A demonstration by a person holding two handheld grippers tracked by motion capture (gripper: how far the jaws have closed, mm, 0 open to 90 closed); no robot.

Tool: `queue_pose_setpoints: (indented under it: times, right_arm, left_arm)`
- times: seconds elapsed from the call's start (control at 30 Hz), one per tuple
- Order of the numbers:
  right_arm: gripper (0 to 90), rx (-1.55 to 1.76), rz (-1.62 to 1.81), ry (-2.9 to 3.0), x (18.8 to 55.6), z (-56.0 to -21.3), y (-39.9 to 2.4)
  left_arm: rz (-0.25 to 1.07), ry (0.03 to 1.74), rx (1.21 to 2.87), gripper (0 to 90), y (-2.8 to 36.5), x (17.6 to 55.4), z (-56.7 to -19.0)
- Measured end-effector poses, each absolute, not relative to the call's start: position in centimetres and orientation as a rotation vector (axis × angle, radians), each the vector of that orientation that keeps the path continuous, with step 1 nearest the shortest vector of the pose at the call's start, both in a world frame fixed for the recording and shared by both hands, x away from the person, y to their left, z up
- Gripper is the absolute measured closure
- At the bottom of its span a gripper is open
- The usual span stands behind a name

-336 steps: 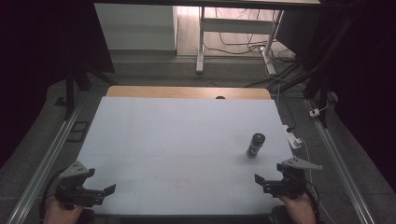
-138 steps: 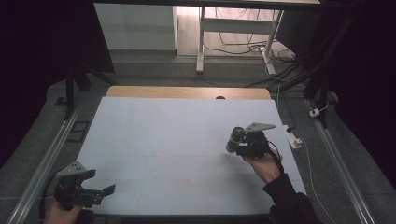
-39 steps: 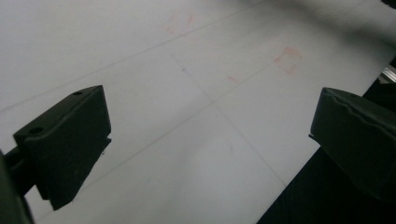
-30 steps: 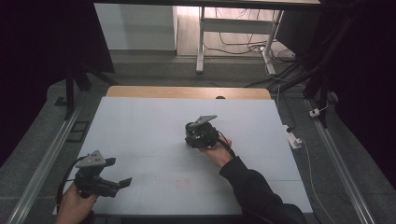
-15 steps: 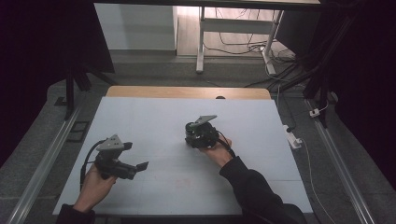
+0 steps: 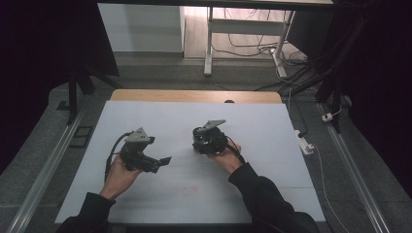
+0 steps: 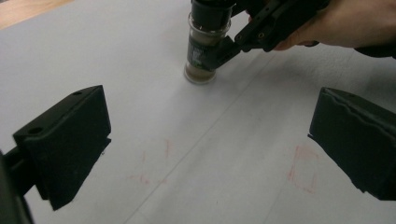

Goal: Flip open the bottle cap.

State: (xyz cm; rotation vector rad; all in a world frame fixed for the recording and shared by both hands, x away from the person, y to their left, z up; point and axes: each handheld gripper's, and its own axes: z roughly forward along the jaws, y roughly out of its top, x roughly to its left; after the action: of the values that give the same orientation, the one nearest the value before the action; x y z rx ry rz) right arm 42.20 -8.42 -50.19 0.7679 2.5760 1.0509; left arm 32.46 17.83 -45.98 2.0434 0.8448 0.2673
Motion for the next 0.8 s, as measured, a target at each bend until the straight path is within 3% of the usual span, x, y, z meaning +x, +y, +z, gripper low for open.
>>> queue_pose_setpoints:
  times: [0.37,0.6,0.8]
  right_arm:
    - [52.7,0.770,1.051,2.576,42.2,-50.2,-8.4]
    - [52.7,0.769,1.052,2.576,42.2,-50.2,-8.4]
    - [52.7,0.768,1.052,2.576,42.2,-50.2,-8.4]
  left_arm:
    - [0.250,0.799,2.060,0.0,15.6,35.3,-46.1]
    - [0.264,0.756,2.083,6.6,14.0,36.6,-46.2]
    - [0.250,0.723,2.083,28.8,13.1,37.5,-46.1]
